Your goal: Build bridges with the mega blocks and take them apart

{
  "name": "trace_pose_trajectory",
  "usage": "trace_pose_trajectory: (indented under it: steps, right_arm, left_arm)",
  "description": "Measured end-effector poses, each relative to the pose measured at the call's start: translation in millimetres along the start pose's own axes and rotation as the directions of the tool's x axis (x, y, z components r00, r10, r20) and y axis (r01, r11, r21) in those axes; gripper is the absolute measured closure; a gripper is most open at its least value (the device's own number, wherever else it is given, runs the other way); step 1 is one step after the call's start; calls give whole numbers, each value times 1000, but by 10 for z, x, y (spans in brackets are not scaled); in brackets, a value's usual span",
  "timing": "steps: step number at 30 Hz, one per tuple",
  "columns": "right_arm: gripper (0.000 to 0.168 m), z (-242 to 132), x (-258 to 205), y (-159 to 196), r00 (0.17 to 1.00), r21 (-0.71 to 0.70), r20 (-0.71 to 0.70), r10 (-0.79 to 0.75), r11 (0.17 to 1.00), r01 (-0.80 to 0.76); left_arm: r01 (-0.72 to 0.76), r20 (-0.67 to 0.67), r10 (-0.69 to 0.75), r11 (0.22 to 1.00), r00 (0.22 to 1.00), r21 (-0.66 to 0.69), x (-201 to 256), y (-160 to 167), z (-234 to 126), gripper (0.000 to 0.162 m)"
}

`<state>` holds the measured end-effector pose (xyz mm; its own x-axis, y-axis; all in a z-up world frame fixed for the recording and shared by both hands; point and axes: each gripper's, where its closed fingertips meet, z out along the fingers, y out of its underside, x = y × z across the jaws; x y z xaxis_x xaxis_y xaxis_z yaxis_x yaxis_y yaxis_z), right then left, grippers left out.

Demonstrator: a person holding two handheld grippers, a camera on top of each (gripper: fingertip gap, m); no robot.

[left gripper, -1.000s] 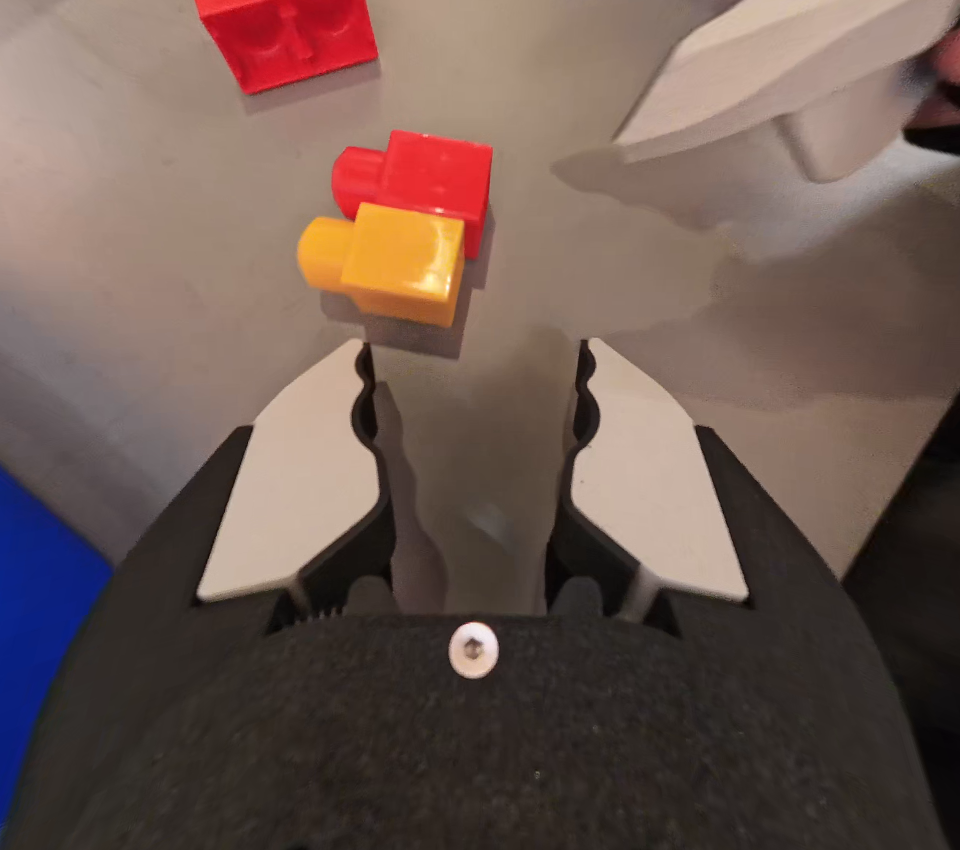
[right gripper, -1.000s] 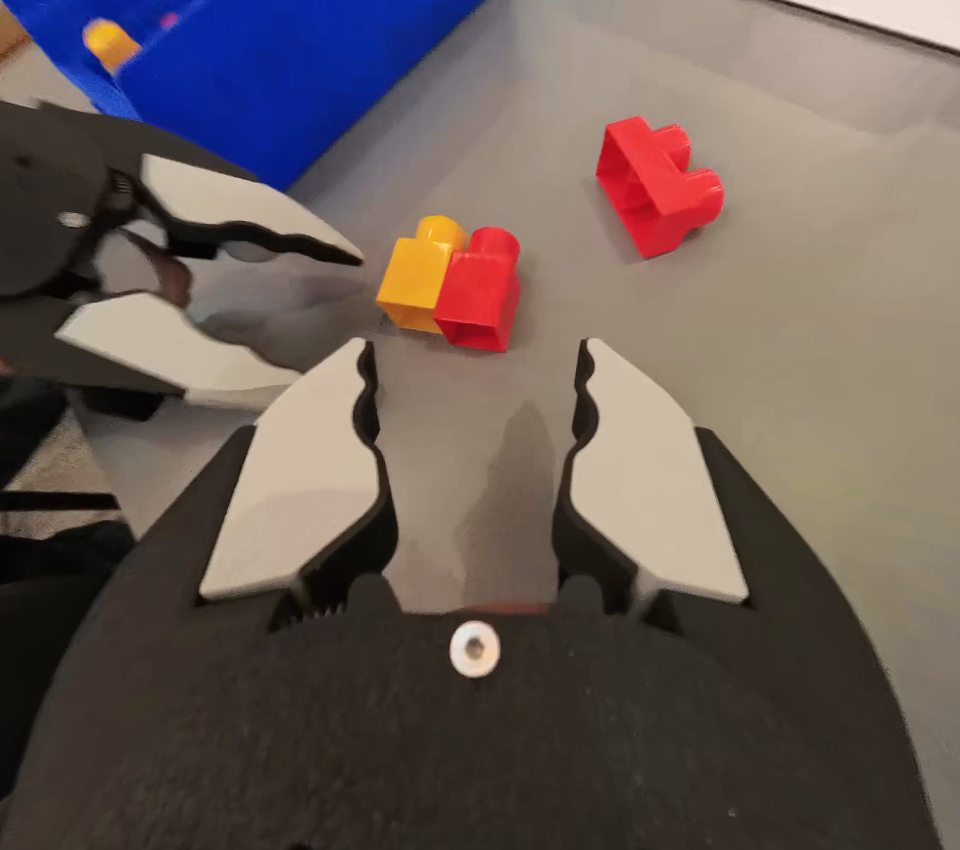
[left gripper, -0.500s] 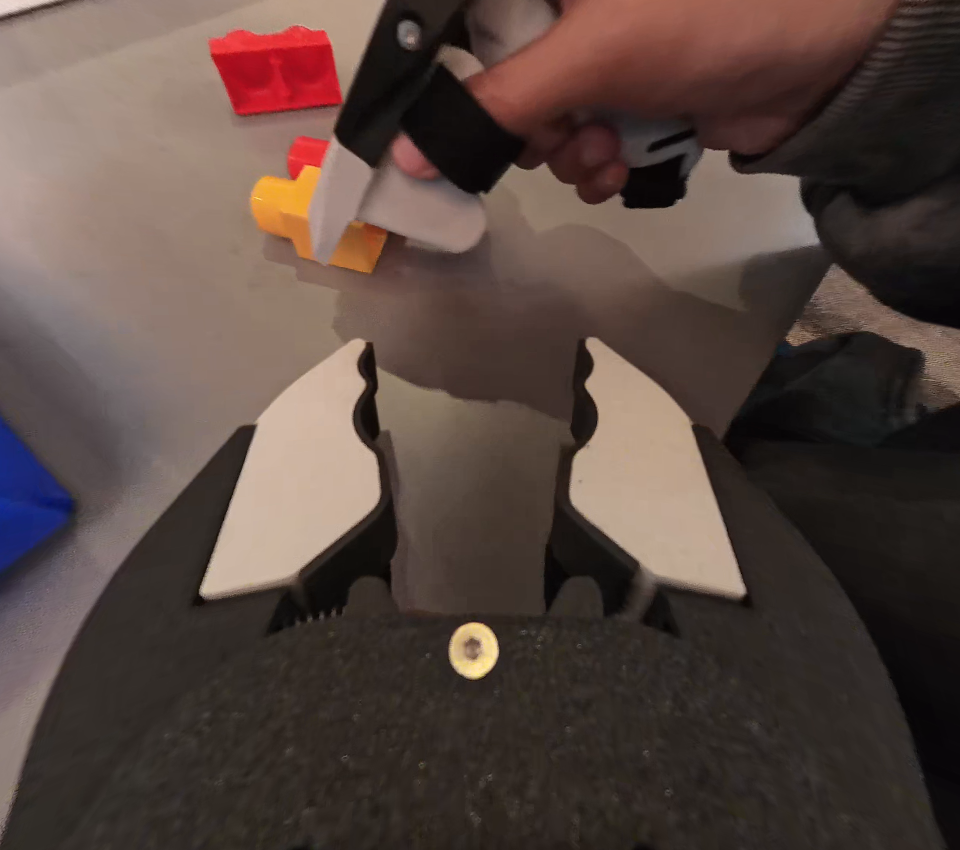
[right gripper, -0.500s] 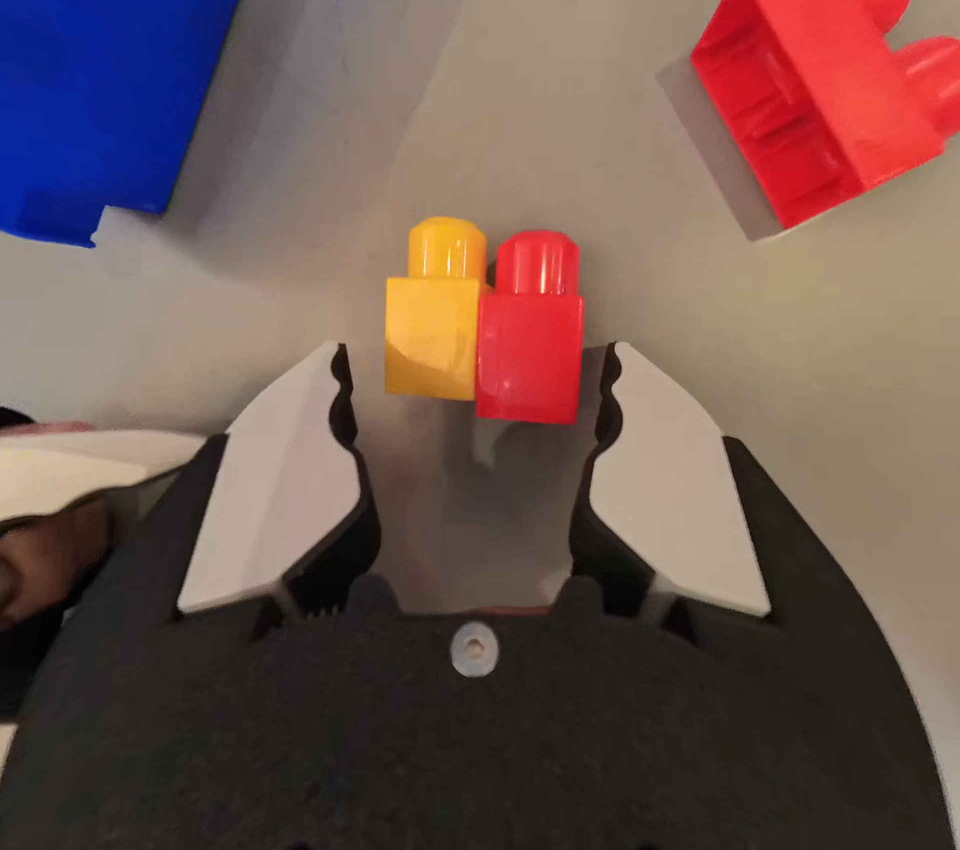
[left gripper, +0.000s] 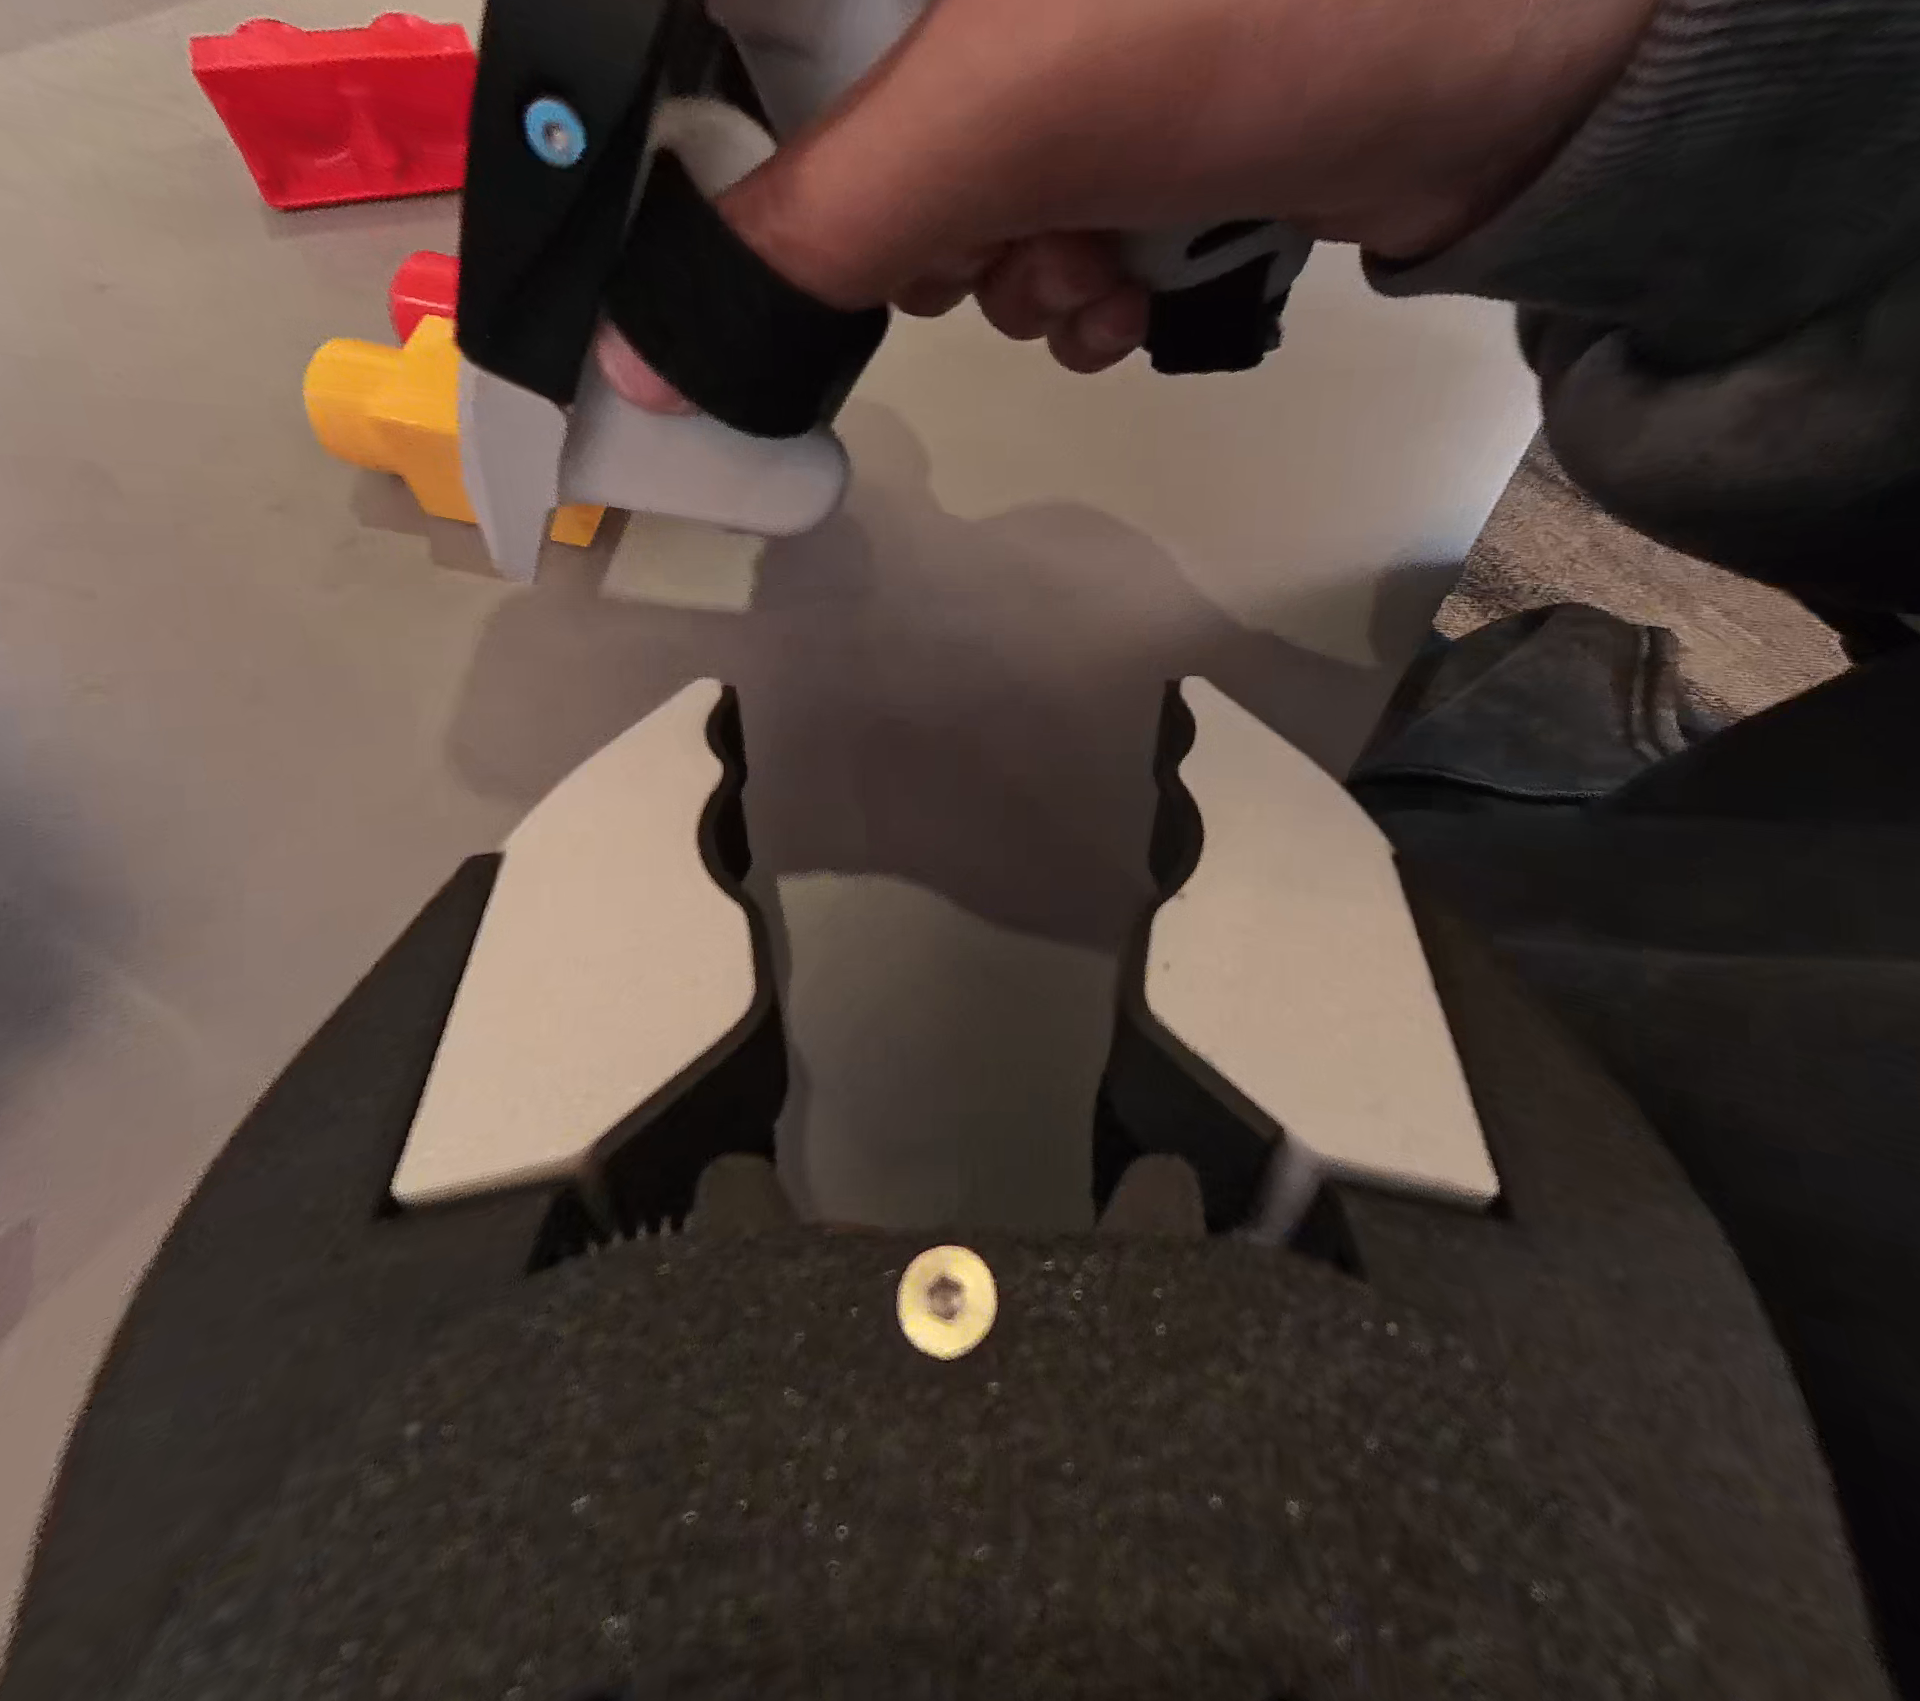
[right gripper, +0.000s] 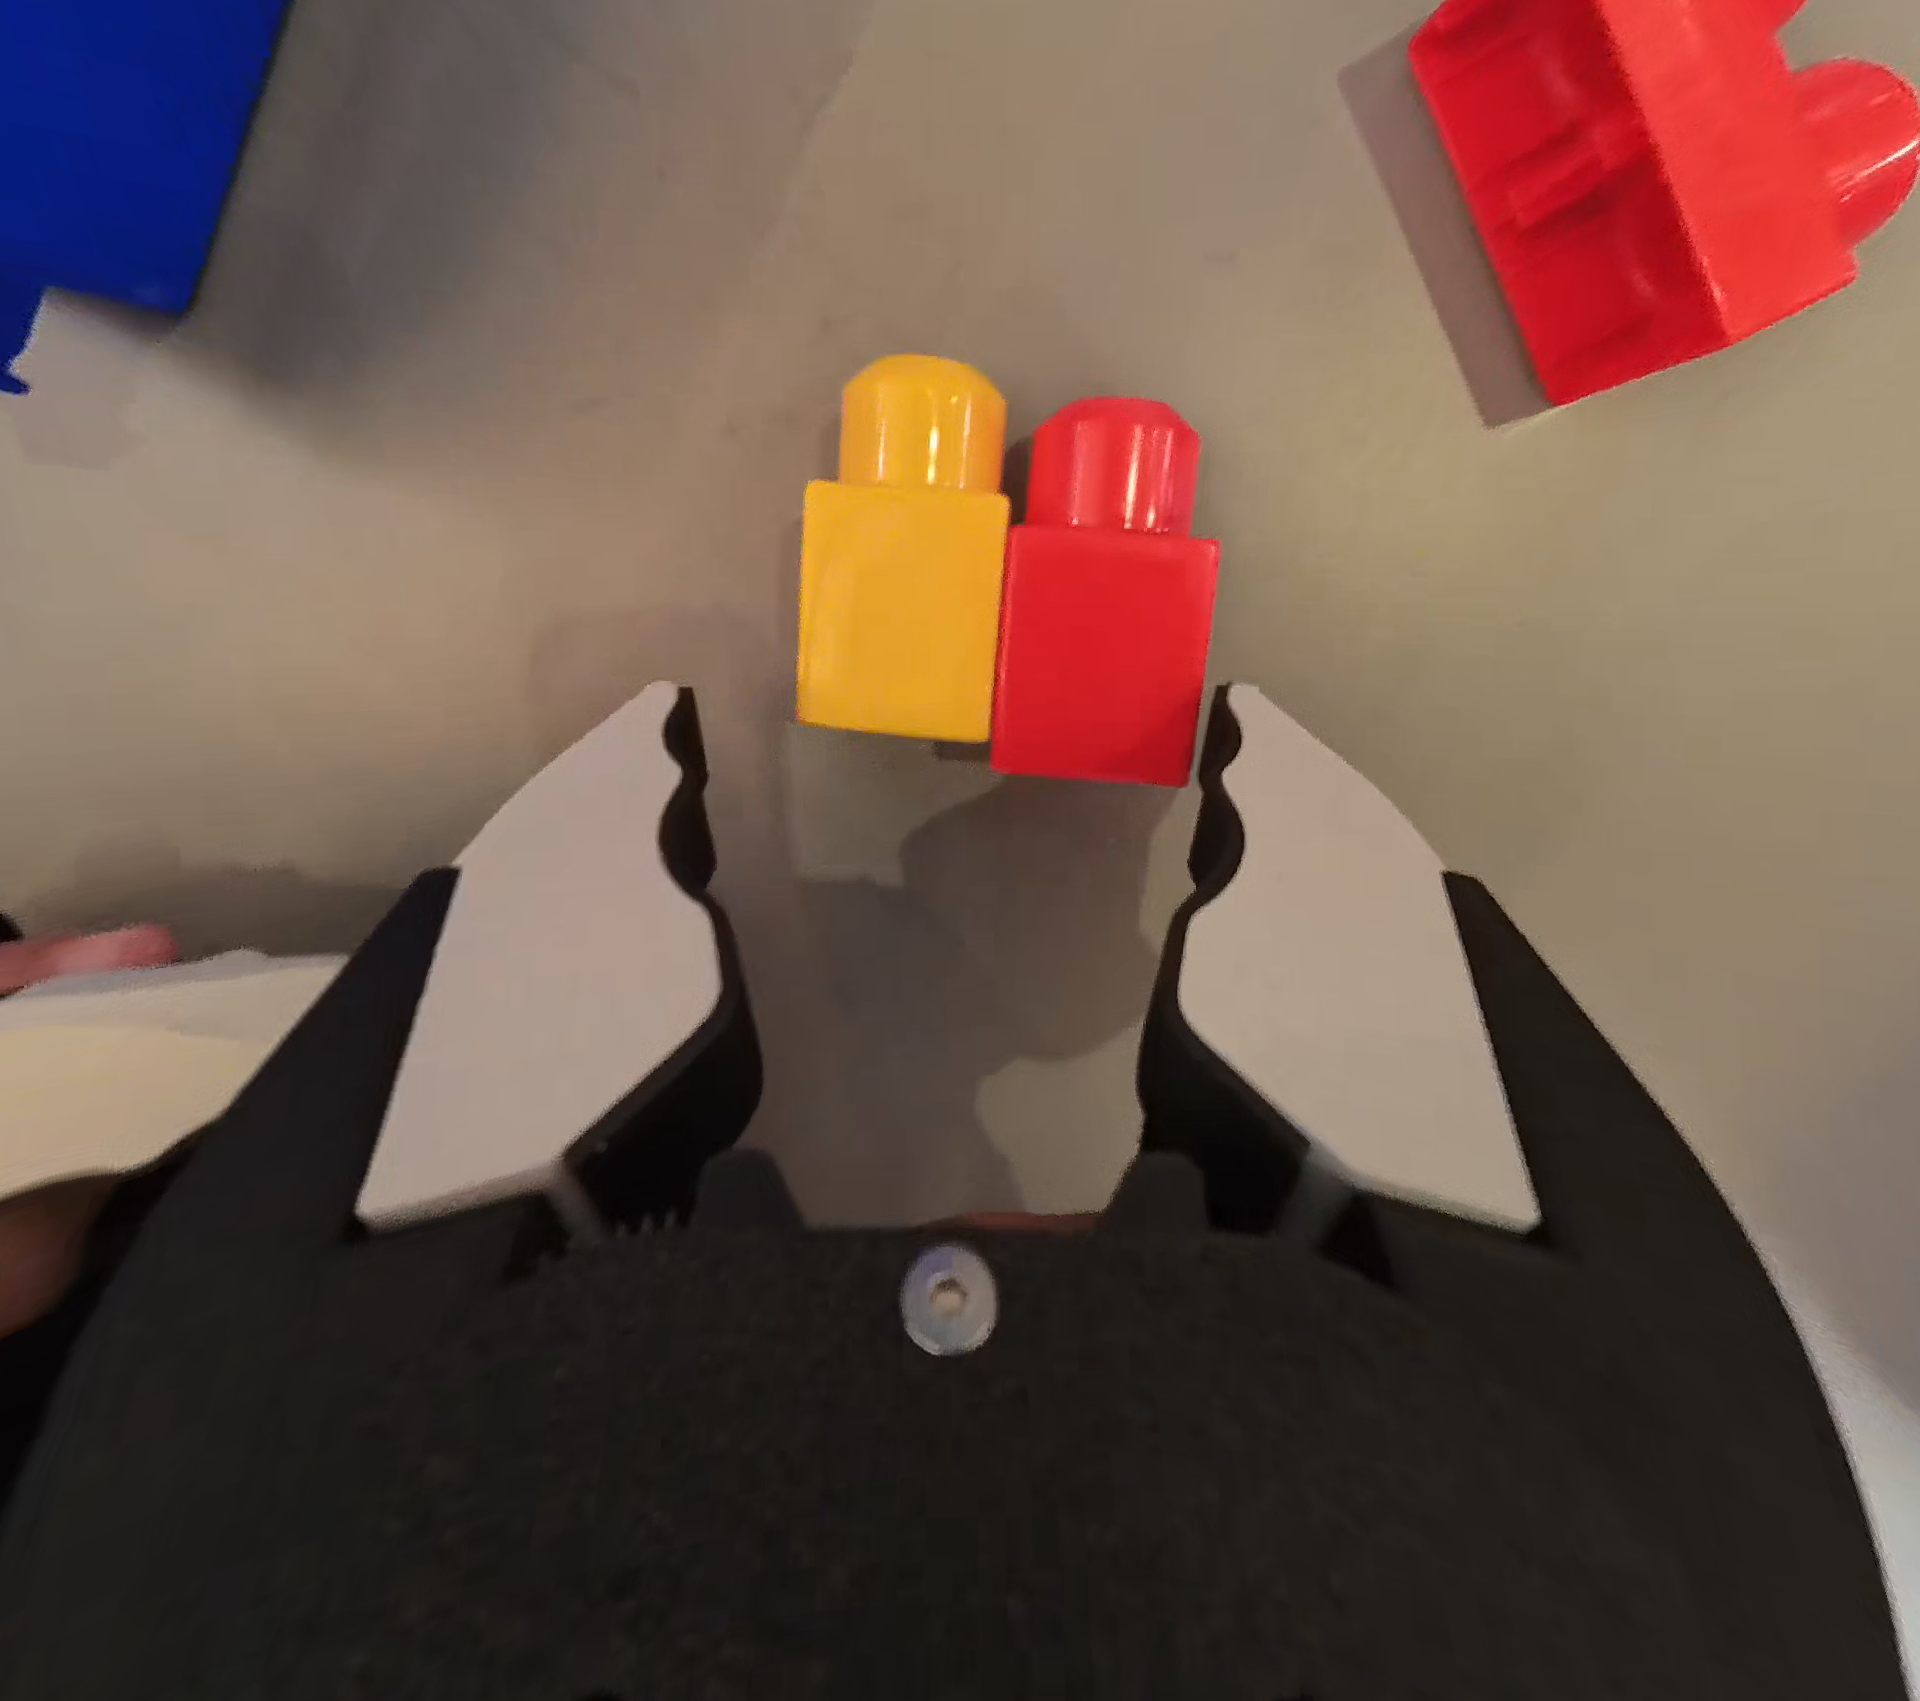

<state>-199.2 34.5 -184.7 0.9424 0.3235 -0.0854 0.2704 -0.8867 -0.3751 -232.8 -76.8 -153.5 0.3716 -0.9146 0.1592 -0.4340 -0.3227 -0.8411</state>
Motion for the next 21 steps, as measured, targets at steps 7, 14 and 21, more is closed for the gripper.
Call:
trace_pose_trajectory:
  steps: [7, 14, 21]
  right_arm:
    - [91, 134, 62, -44, 1000, -15, -23, 7, 1000, -8]
    - [90, 153, 68, -75, 1000, -40, -26, -7, 999, 6]
    - [93, 173, 77, -94, 998, -58, -39, -45, 997, 42]
  left_arm:
    - [16, -48, -16, 1000, 999, 6, 79, 10, -17, 85]
    - [13, -80, -14, 1000, 997, -11, 161, 48, -8, 84]
    - [18, -96, -20, 1000, 995, -16, 204, 73, 22, 83]
